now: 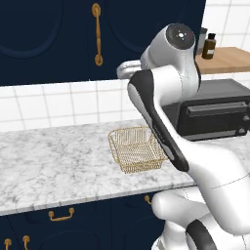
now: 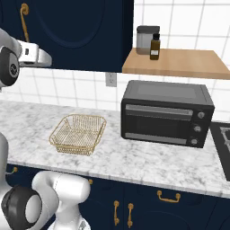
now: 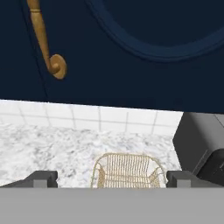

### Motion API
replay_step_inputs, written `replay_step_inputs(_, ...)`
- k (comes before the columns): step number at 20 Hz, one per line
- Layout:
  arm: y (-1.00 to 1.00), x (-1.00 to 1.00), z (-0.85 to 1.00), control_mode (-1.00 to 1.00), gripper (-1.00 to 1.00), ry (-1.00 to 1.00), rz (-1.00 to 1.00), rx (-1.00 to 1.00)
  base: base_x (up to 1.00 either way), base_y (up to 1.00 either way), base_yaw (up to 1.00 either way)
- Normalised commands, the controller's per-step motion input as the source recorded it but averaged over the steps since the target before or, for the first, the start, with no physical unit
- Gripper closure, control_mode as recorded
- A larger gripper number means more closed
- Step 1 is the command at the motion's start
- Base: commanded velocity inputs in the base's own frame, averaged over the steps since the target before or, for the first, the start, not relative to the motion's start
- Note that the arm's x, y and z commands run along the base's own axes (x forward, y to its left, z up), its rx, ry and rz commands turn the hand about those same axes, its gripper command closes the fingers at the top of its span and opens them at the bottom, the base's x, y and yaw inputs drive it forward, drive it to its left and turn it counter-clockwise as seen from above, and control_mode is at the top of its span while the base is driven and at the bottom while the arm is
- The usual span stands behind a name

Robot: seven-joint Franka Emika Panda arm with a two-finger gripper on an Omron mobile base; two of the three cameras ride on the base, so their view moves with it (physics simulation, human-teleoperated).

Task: Open the cabinet, pick up the bread from the cabinet and place it in the basket. Then move the basket to the dining counter.

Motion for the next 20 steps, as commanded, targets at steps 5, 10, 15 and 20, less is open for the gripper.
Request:
replay_step_inputs(5, 0.57, 0.34, 0.49, -1.0, -1.0, -0.11, 0.0, 0.0, 0.0, 0.0, 0.0)
replay_step_inputs(10, 0.51, 0.38, 0.31, -1.0, -1.0, -0.01, 0.01, 0.0, 0.0, 0.0, 0.0)
replay_step_inputs(15, 0.38, 0.51, 0.05, -1.0, -1.0, 0.0, 0.0, 0.0, 0.0, 0.0, 0.0)
replay_step_inputs(20, 0.09, 0.5, 0.0, -1.0, -1.0, 0.0, 0.0, 0.0, 0.0, 0.0, 0.0)
